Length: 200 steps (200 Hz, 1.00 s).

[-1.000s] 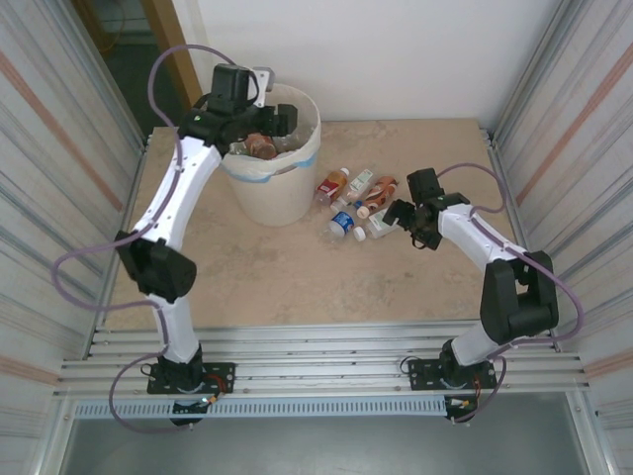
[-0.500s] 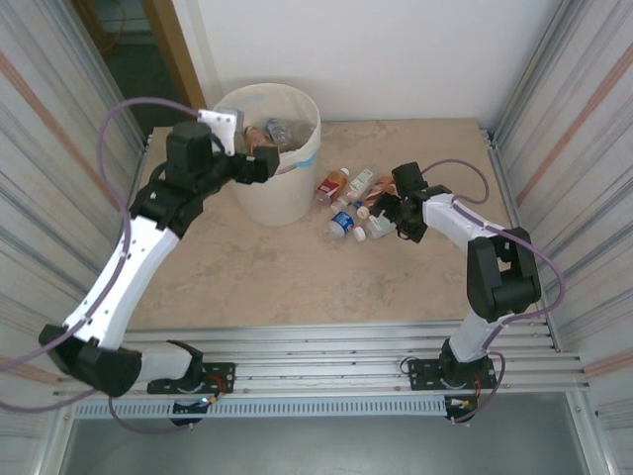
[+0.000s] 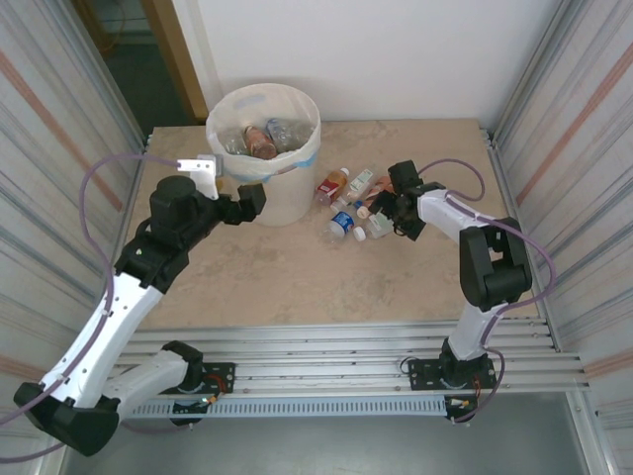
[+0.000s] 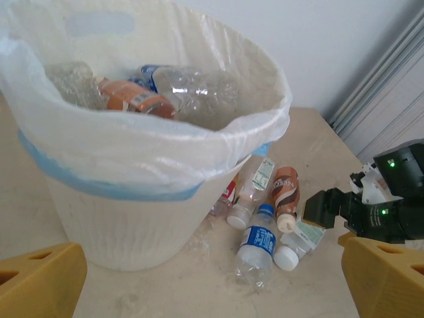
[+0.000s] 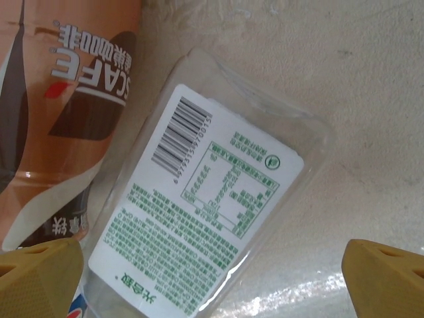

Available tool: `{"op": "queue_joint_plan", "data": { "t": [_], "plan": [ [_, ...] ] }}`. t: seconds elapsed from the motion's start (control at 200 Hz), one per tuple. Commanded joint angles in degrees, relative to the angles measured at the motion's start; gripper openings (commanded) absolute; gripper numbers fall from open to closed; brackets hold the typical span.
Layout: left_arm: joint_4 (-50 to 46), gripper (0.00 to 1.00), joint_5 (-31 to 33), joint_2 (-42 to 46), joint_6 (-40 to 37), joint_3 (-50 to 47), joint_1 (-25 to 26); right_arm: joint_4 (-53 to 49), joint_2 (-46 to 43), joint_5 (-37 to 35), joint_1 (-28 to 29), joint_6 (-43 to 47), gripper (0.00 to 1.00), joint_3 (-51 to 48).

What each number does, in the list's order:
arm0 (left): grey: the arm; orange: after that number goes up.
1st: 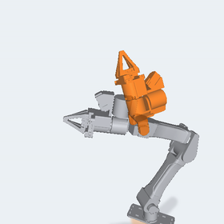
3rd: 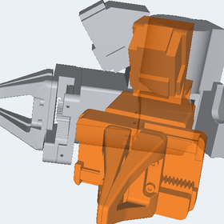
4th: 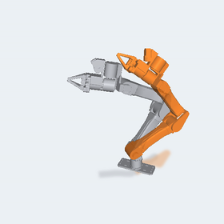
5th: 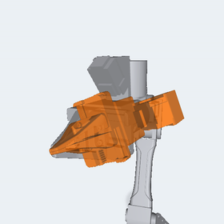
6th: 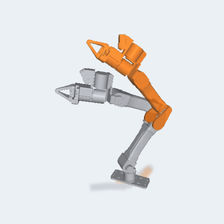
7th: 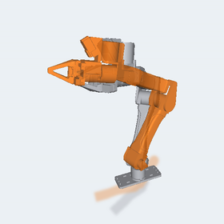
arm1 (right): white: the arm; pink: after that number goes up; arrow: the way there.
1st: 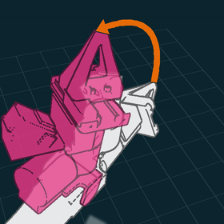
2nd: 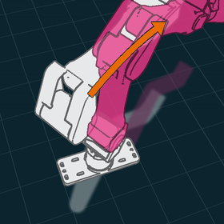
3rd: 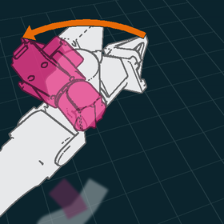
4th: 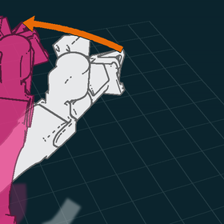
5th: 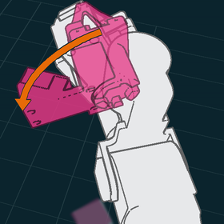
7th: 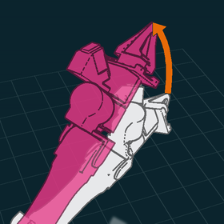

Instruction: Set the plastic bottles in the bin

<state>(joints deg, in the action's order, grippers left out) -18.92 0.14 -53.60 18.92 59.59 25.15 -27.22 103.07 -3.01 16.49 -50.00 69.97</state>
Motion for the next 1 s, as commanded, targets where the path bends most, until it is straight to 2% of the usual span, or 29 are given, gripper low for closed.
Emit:
{"op": "queue_joint_plan", "data": {
  "t": [0.0, 0.556, 0.997],
  "plan": [
    [2.62, 0.99, 1.43, 1.96, 3.45, -2.46, 0.39, 0.08, 1.26, -1.91, -0.14, -2.04, 0.98, 1.40],
    [4.35, 0.99, 1.25, 1.43, 5.00, -4.57, 0.61, 1.56, 3.90, -2.71, -0.49, -2.85, 0.95, -0.17],
    [4.50, 0.99, 2.21, 1.28, 4.99, -5.21, 0.61, 1.38, -2.70, -3.48, -3.49, -1.11, 0.90, -7.18]
  ]
}}
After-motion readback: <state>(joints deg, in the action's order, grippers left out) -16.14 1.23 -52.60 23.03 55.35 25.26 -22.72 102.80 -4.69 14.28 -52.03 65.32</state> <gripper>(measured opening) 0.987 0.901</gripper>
